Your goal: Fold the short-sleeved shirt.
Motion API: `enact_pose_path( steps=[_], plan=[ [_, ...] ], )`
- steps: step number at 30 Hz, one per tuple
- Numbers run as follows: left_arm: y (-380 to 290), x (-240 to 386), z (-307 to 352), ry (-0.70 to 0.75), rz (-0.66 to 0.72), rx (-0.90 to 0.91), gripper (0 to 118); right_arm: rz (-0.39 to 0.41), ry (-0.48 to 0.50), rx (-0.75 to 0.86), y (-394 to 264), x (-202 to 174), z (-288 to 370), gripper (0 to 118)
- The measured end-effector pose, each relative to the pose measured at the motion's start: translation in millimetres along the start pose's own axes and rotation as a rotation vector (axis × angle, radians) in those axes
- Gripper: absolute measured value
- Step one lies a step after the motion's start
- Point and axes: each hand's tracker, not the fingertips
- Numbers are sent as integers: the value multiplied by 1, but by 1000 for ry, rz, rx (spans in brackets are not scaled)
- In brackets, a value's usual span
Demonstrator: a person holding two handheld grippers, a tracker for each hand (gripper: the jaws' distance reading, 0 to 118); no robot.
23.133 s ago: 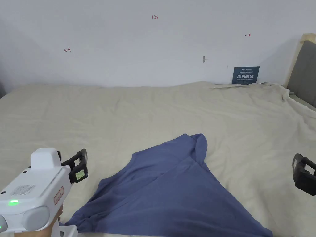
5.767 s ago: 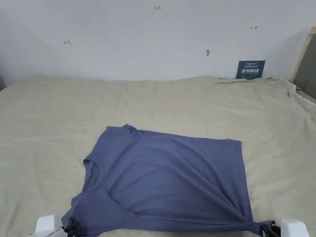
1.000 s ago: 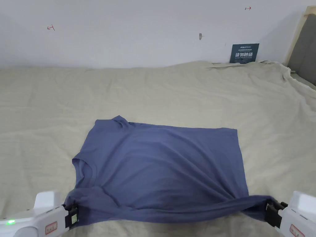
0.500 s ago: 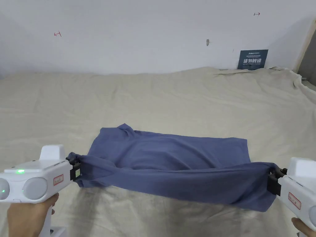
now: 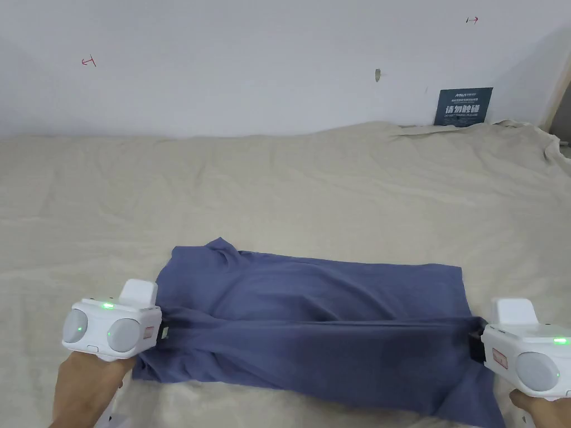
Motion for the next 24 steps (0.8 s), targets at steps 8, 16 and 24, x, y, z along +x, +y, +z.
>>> enact_pose_path(
  steps=[8, 16, 24],
  plan=[
    [-2, 12, -33, 14, -36, -107, 5, 17, -18, -107, -14, -4, -41, 3],
    [4, 6, -1, -22, 65, -66, 68, -24, 17, -25, 1, 1, 3, 60],
    [9, -8, 101, -101, 250, 171, 113, -50, 47, 252, 20, 0, 113, 90]
  ],
)
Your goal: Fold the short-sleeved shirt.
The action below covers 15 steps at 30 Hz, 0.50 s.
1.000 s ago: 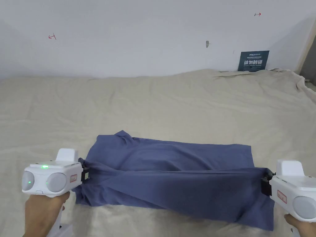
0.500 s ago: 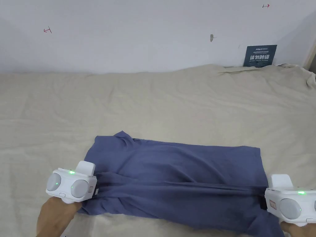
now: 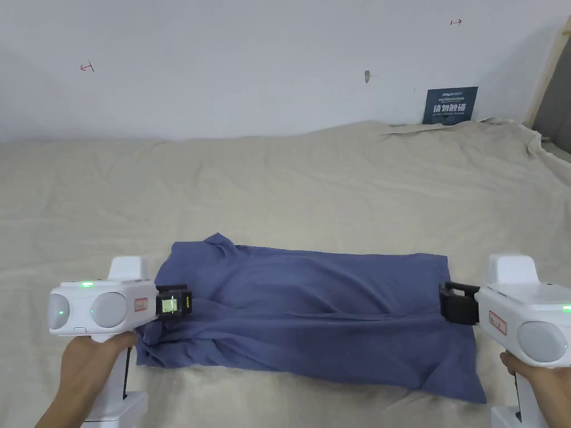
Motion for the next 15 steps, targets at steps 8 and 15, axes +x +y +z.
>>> enact_pose_path(
  steps=[8, 15],
  plan=[
    [-20, 13, 108, -55, 35, 332, 117, -26, 18, 213, 7, -11, 97, 90],
    [-56, 16, 125, -13, 67, 339, 118, -29, -29, 315, -18, -24, 137, 90]
  ],
)
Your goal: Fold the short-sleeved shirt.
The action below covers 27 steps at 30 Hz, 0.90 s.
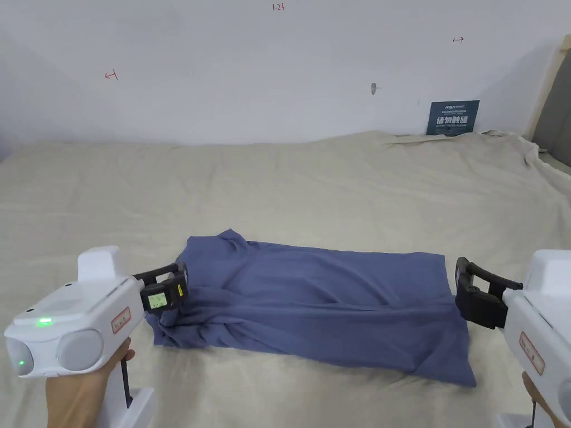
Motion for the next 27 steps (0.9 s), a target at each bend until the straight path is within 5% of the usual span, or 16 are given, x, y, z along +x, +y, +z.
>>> enact_pose_path(
  steps=[3, 5, 7, 9, 16, 24, 27],
  plan=[
    [-20, 4, 9, 22, -28, 44, 110, 24, -4, 17, -7, -4, 9, 84],
    [-27, 5, 9, 37, -40, 35, 64, 26, 7, 16, -9, -6, 12, 56],
    [-33, 4, 12, 41, -40, 20, 15, 30, 6, 15, -12, -9, 13, 11],
    [-36, -2, 15, -6, -22, 11, 0, 38, 12, 26, -15, -9, 13, 0],
    [-36, -13, -5, 7, -36, -68, 0, 26, 25, -2, -17, -8, 1, 0],
    [-42, -41, -93, 4, -38, -358, 2, 31, 17, -49, -24, -3, -18, 0],
    [-47, -55, -127, -9, 22, -454, 34, 31, 9, -73, -29, 0, -27, 0]
  ],
)
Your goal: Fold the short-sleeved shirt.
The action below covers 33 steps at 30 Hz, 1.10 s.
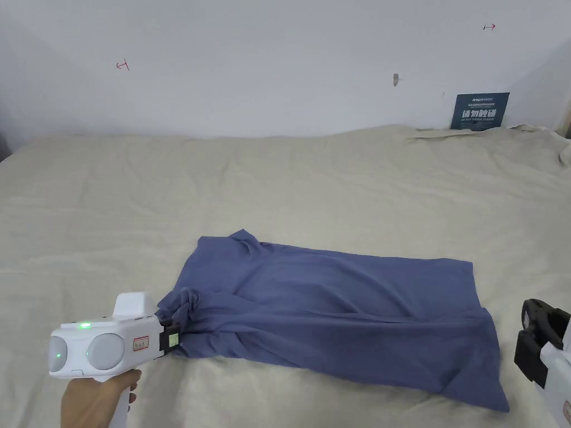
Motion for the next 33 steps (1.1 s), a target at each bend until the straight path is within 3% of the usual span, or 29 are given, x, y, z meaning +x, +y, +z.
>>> enact_pose_path(
  steps=[2, 4, 5, 11, 12, 15, 18, 25, 26, 27, 28, 29, 33],
  plan=[
    [3, -6, -20, 2, 13, -75, 47, -5, -4, -16, -2, 2, -6, 0],
    [5, -8, -39, 30, -10, -130, 80, -8, -9, -30, -4, 3, -13, 0],
    [4, -8, -46, 45, -21, -130, 84, -10, -9, -38, -5, 3, -16, 0],
    [10, -7, -77, 86, -18, -185, 84, -24, -13, -71, -11, 6, -28, 0],
    [11, -6, -81, 93, -20, -188, 81, -30, -11, -79, -12, 7, -29, 0],
    [14, -5, -83, 37, 15, -219, 41, -34, -11, -100, -17, 9, -31, 0],
    [13, 1, -80, 54, -20, -205, 9, -41, -12, -136, -24, 15, -34, 0],
    [9, 0, -52, 4, -50, -149, 5, -194, -7, -377, -61, 40, -73, 3],
    [9, 1, -48, 7, -49, -149, 5, -211, 2, -408, -68, 43, -80, 12],
    [9, 1, -44, -1, -50, -144, 5, -230, 10, -445, -76, 44, -88, 29],
    [9, 1, -41, -7, -57, -136, 5, -248, 16, -465, -82, 45, -94, 61],
    [8, 5, -36, -6, -67, -132, 5, -260, 13, -484, -88, 44, -100, 79],
    [8, 11, -28, -4, -107, -126, 5, -236, 24, -539, -105, 35, -119, 85]
  ],
)
